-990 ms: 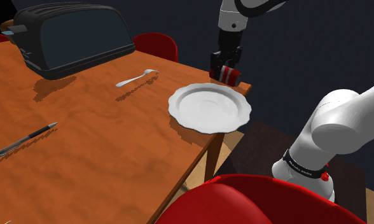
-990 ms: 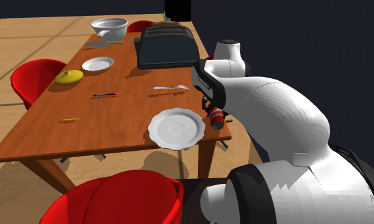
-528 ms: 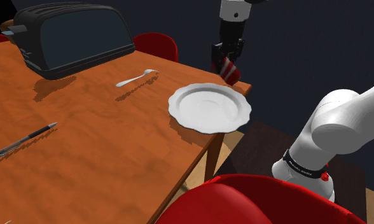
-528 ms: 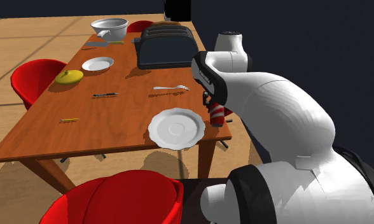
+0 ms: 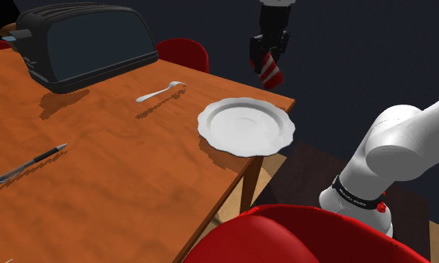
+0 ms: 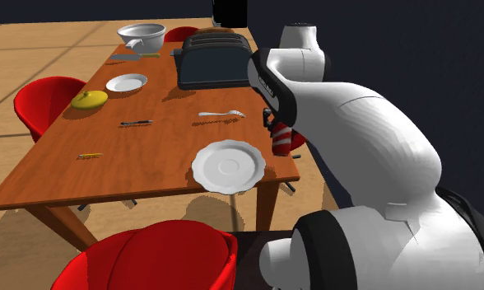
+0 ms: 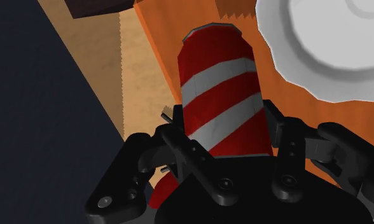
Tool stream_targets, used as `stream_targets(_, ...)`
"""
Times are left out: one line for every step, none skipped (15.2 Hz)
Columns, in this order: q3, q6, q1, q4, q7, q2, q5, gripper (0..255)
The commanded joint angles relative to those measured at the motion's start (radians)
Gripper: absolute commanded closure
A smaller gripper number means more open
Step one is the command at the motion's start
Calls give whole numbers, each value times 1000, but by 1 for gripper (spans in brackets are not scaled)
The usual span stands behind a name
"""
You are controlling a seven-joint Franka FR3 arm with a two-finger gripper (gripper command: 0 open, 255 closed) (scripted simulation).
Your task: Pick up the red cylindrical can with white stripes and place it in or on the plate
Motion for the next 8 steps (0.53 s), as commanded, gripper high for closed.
stream_targets(-1,-28,-1,33,0,5,-1,255)
stream_targets(-1,-41,-1,49,0,8,-1,255)
stream_targets(-2,-54,-1,64,0,10,-2,255)
stream_targets(-2,-64,-1,77,0,13,-2,255)
stream_targets(17,-67,7,72,24,4,9,255)
stream_targets(35,-70,16,69,48,-3,19,255)
stream_targets(54,-72,24,66,71,-9,30,255)
stream_targets(73,-74,32,64,95,-14,41,255)
